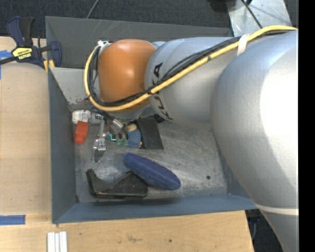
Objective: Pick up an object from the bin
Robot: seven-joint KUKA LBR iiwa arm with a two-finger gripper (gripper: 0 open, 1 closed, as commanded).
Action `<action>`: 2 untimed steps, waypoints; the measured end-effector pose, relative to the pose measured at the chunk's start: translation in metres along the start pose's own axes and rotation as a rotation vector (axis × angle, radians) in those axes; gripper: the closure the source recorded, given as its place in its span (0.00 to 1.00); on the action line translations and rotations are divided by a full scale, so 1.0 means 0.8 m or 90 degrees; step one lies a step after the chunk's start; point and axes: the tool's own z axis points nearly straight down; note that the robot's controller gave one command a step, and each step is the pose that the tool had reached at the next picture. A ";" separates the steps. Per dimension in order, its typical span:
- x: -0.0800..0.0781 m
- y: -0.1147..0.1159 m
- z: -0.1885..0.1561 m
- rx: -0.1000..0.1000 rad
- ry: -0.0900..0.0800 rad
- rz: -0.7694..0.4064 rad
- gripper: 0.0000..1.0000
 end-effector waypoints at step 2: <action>0.100 -0.250 0.076 -0.003 -0.011 -0.211 0.00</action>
Offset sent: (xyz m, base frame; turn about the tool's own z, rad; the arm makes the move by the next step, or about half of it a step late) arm -0.0414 -0.1350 0.0007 -0.0738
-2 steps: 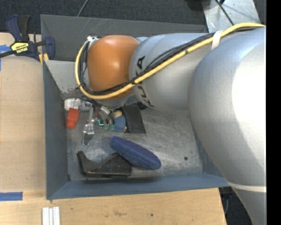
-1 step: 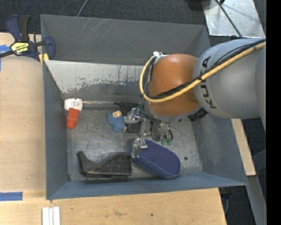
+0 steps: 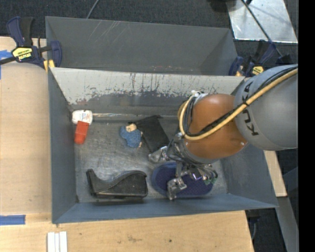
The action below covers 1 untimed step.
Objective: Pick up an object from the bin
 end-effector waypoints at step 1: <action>-0.001 0.000 -0.003 0.001 -0.001 0.000 1.00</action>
Offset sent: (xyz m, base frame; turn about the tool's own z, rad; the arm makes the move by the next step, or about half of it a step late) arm 0.0000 0.0000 0.0000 0.0000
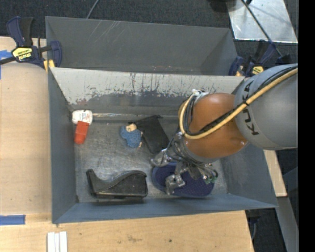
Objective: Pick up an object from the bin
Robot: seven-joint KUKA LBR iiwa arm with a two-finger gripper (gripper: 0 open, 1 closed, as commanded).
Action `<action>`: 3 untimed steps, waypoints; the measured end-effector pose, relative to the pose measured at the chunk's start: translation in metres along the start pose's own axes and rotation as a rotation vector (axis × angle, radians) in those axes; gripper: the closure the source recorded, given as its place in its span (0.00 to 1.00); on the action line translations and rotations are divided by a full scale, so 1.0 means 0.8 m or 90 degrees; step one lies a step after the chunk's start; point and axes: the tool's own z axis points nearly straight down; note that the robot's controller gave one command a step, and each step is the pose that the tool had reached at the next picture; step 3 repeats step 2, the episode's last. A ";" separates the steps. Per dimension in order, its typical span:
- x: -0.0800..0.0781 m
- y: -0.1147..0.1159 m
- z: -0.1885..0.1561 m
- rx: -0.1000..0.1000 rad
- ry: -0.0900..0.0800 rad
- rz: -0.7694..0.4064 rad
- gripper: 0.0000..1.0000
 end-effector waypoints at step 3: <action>-0.069 -0.076 -0.267 0.004 0.001 -0.152 1.00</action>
Offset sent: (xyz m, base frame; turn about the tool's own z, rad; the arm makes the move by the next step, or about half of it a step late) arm 0.0012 0.0059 0.1065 0.0077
